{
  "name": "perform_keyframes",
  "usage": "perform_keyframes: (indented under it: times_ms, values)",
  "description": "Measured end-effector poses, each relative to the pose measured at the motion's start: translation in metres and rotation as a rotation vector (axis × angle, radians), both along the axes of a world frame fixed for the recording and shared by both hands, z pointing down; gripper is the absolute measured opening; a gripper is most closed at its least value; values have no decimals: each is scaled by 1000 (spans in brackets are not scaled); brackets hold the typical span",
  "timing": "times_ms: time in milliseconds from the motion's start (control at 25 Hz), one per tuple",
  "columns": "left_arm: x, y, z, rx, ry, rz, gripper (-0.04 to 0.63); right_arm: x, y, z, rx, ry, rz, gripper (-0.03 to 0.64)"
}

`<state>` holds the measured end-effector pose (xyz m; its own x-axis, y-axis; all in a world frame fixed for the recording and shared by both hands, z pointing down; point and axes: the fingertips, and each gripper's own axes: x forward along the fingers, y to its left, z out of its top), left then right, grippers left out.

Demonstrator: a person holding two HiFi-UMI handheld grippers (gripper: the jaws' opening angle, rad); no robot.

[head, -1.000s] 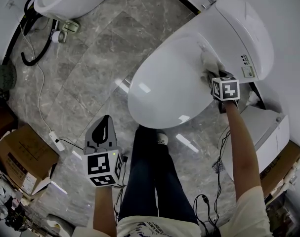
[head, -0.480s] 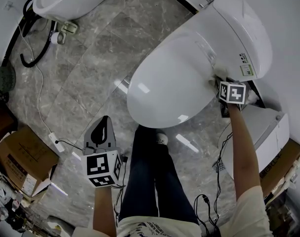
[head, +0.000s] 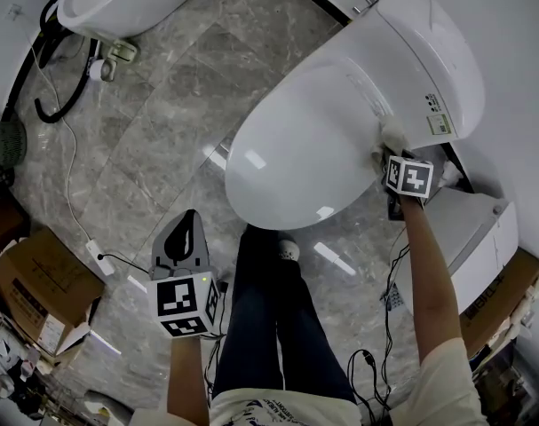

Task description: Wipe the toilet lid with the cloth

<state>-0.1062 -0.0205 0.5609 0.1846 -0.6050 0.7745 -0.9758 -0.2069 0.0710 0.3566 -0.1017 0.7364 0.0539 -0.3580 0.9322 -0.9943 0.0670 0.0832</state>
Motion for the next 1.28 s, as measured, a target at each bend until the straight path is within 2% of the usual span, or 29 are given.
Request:
perform_keyframes:
  times_ms: [280,400,600,800,1280]
  values:
    - [2,-1,-4,9,4,-7,9,-4,24,0,31,12,145,100]
    - [5,2,-3,5,10,-14,9,-12,35,1,48,32,172,98]
    - [8,6,-4,5,14,-16,9,-25,51,-1,56,68,147,98]
    - [10,10,-3,7,15,-23,9,-44,70,6,48,44,144,98]
    - [15,21,-8,13,22,-36,9,-85,103,7,7,84,15,98]
